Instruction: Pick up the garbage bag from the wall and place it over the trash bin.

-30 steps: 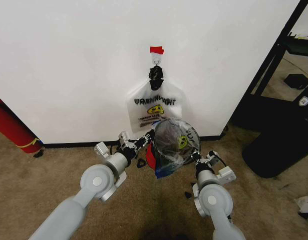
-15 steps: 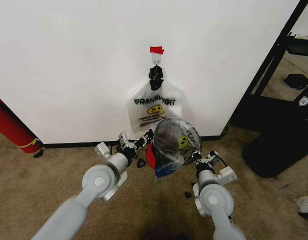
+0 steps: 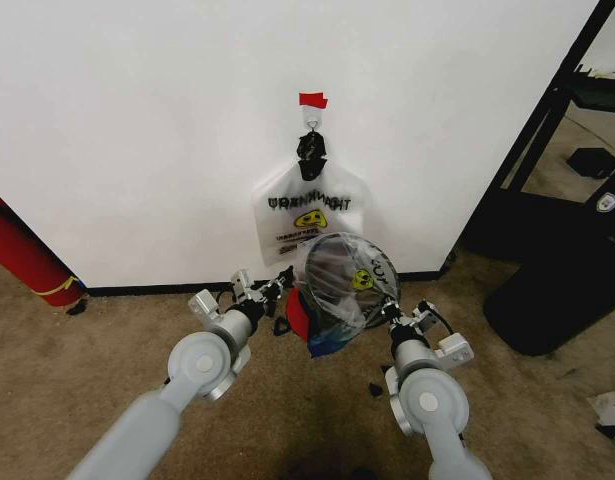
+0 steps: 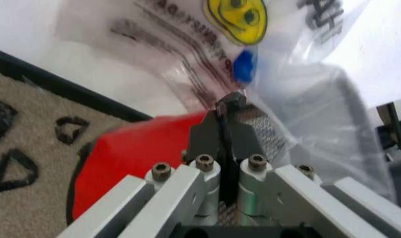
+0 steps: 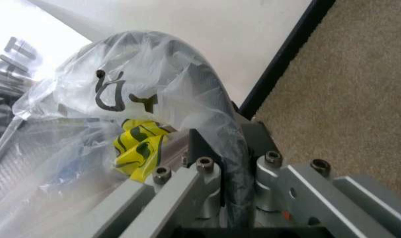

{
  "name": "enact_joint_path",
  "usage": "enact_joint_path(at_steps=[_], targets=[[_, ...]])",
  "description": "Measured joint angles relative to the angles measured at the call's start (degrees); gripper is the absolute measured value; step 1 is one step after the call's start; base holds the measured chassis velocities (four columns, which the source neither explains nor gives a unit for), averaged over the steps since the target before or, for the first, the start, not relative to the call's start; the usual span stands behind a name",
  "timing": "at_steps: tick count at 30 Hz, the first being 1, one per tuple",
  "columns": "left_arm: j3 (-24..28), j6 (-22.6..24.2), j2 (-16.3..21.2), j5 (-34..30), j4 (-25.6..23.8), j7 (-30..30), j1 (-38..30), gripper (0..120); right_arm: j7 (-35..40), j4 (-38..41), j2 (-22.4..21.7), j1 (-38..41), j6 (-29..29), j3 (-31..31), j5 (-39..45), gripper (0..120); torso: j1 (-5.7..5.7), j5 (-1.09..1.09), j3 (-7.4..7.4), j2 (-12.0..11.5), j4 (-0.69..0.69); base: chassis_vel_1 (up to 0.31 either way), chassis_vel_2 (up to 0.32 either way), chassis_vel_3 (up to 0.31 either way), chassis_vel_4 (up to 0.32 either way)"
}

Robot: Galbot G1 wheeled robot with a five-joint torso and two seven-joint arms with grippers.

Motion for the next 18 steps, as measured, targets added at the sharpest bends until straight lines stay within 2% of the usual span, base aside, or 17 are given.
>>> enact_joint_path(at_steps=[9, 13, 18], targets=[[-1.6, 0.5, 1.6, 0.0, 0.1, -0.9, 0.6, 0, 0.0, -0.5, 0.1, 0.1, 0.2, 0.0, -0.3, 1, 0.00, 0.00, 0.00, 0.0, 0.00, 0.000, 0.000, 0.000, 0.000], [-1.5, 1.1, 2.1, 1.9, 0.4, -1.0, 1.3, 18, 0.0, -0.4, 0.2, 0.2, 0.2, -0.2, -0.3, 1, 0.00, 0.00, 0.00, 0.0, 0.00, 0.000, 0.000, 0.000, 0.000], [-0.5, 1.4, 1.3, 3.3, 0.5, -1.1, 1.6, 32, 0.2, 0.1, 0.2, 0.2, 0.2, -0.4, -0.2, 1, 0.00, 0.00, 0.00, 0.0, 0.00, 0.000, 0.000, 0.000, 0.000]])
